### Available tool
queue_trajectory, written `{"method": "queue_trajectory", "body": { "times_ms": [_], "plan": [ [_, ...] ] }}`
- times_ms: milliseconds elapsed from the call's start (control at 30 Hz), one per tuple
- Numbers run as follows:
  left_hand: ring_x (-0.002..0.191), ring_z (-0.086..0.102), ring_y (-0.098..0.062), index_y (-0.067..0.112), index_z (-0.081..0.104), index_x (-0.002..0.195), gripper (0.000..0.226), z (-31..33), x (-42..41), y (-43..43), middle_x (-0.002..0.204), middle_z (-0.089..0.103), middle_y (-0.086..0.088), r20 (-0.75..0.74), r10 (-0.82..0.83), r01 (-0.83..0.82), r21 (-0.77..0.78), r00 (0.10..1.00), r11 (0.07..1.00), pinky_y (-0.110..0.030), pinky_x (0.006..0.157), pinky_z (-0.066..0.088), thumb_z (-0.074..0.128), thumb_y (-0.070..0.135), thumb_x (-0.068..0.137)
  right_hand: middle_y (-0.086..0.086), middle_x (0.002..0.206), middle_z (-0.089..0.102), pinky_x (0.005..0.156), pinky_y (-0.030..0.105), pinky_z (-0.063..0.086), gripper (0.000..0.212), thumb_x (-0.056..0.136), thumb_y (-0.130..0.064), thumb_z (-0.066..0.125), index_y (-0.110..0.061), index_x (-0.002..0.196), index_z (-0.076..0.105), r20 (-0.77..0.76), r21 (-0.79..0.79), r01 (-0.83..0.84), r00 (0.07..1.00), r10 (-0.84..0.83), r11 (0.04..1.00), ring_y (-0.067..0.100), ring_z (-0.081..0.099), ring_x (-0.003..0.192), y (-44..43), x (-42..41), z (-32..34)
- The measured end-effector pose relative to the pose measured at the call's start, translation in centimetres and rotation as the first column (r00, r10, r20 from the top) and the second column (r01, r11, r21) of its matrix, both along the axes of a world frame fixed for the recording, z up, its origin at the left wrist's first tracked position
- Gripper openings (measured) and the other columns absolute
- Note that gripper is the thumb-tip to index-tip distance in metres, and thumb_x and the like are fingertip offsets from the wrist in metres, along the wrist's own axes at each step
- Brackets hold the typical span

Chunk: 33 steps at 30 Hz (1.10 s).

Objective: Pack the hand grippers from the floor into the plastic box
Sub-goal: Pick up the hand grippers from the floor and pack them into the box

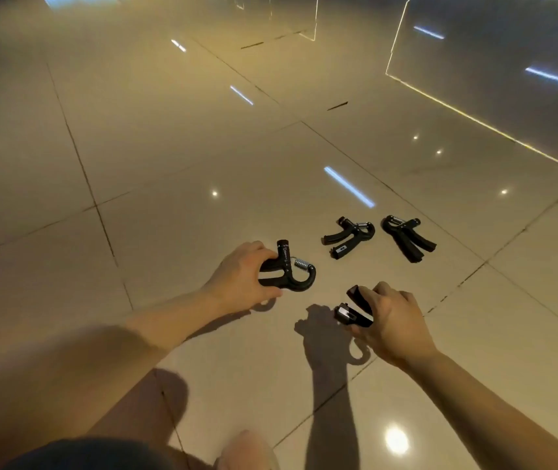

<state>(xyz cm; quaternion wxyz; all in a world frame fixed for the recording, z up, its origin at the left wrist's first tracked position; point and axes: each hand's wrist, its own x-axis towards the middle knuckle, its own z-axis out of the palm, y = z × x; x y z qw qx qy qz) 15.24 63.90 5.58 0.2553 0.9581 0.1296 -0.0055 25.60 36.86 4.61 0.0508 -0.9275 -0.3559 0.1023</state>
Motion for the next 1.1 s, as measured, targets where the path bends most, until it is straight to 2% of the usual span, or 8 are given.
{"method": "queue_trajectory", "body": {
  "times_ms": [200, 267, 400, 500, 700, 833, 933, 1100],
  "plan": [
    [0.098, 0.056, -0.011, 0.022, 0.062, 0.130, 0.066, 10.4, 0.7, -13.4, 0.106, 0.056, 0.011, 0.101, -0.174, 0.167, 0.068, 0.980, 0.984, -0.029, 0.087, 0.050, 0.085, 0.048, 0.074, -0.007, 0.107, 0.053, 0.103, 0.034, 0.037, 0.061, 0.080, -0.063, 0.070, -0.030, 0.129, 0.055, 0.089, 0.054, 0.040, 0.995, -0.045, 0.998, 0.014, 0.050, 0.097, -13.4, -3.1, 10.2],
    [0.095, 0.057, -0.013, 0.019, 0.066, 0.125, 0.061, 13.3, 0.5, -18.3, 0.103, 0.057, 0.008, 0.111, -0.215, 0.207, 0.079, 0.970, 0.975, -0.032, 0.085, 0.052, 0.086, 0.045, 0.073, -0.007, 0.111, 0.053, 0.106, 0.035, 0.036, 0.066, 0.080, -0.063, 0.070, -0.029, 0.134, 0.053, 0.098, 0.077, 0.075, 0.992, -0.082, 0.994, 0.013, 0.050, 0.100, -18.3, -4.5, 12.8],
    [0.091, 0.051, -0.016, 0.018, 0.070, 0.112, 0.050, 18.3, -0.4, -28.5, 0.094, 0.052, 0.006, 0.144, -0.306, 0.281, 0.169, 0.941, 0.945, -0.030, 0.073, 0.044, 0.086, 0.044, 0.072, -0.006, 0.112, 0.053, 0.103, 0.033, 0.036, 0.070, 0.079, -0.063, 0.070, -0.028, 0.136, 0.053, 0.126, 0.120, 0.115, 0.983, -0.131, 0.986, 0.014, 0.047, 0.100, -28.7, -7.8, 17.5],
    [0.097, 0.055, -0.017, 0.021, 0.069, 0.115, 0.055, 21.1, -1.8, -35.5, 0.101, 0.058, 0.005, 0.157, -0.367, 0.327, 0.232, 0.917, 0.916, -0.035, 0.082, 0.051, 0.084, 0.050, 0.072, -0.005, 0.112, 0.054, 0.101, 0.033, 0.036, 0.069, 0.079, -0.063, 0.070, -0.027, 0.136, 0.054, 0.151, 0.116, 0.140, 0.976, -0.157, 0.983, 0.016, 0.050, 0.100, -36.1, -10.0, 20.2],
    [0.094, 0.055, -0.014, 0.024, 0.068, 0.115, 0.054, 24.2, -5.3, -48.2, 0.096, 0.057, 0.009, 0.143, -0.444, 0.388, 0.305, 0.885, 0.870, -0.033, 0.080, 0.048, 0.084, 0.051, 0.071, -0.009, 0.106, 0.052, 0.101, 0.035, 0.040, 0.065, 0.077, -0.062, 0.072, -0.031, 0.132, 0.056, 0.153, 0.139, 0.199, 0.964, -0.219, 0.970, 0.014, 0.050, 0.099, -50.0, -14.0, 23.6],
    [0.097, 0.056, -0.015, 0.022, 0.067, 0.118, 0.056, 25.1, -7.2, -57.2, 0.101, 0.060, 0.006, 0.162, -0.478, 0.418, 0.301, 0.864, 0.857, -0.036, 0.086, 0.050, 0.084, 0.050, 0.073, -0.005, 0.112, 0.054, 0.105, 0.036, 0.039, 0.068, 0.079, -0.058, 0.072, -0.027, 0.137, 0.054, 0.115, 0.115, 0.256, 0.956, -0.269, 0.960, 0.014, 0.050, 0.106, -58.3, -16.4, 25.3],
    [0.098, 0.057, -0.017, 0.021, 0.067, 0.116, 0.055, 25.1, -8.1, -63.8, 0.103, 0.062, 0.005, 0.164, -0.495, 0.436, 0.297, 0.853, 0.849, -0.037, 0.087, 0.051, 0.085, 0.050, 0.073, -0.004, 0.112, 0.054, 0.102, 0.035, 0.040, 0.070, 0.079, -0.057, 0.073, -0.024, 0.139, 0.054, 0.083, 0.088, 0.314, 0.944, -0.321, 0.945, 0.015, 0.050, 0.104, -64.2, -17.7, 26.1],
    [0.097, 0.058, -0.016, 0.020, 0.067, 0.119, 0.058, 23.6, -9.2, -72.8, 0.105, 0.063, 0.005, 0.156, -0.491, 0.453, 0.227, 0.857, 0.862, -0.034, 0.085, 0.052, 0.087, 0.047, 0.072, -0.005, 0.108, 0.054, 0.102, 0.041, 0.045, 0.078, 0.075, -0.055, 0.078, -0.021, 0.141, 0.053, 0.043, 0.163, 0.426, 0.898, -0.437, 0.890, 0.018, 0.053, 0.105, -72.8, -19.3, 26.2]
  ]
}}
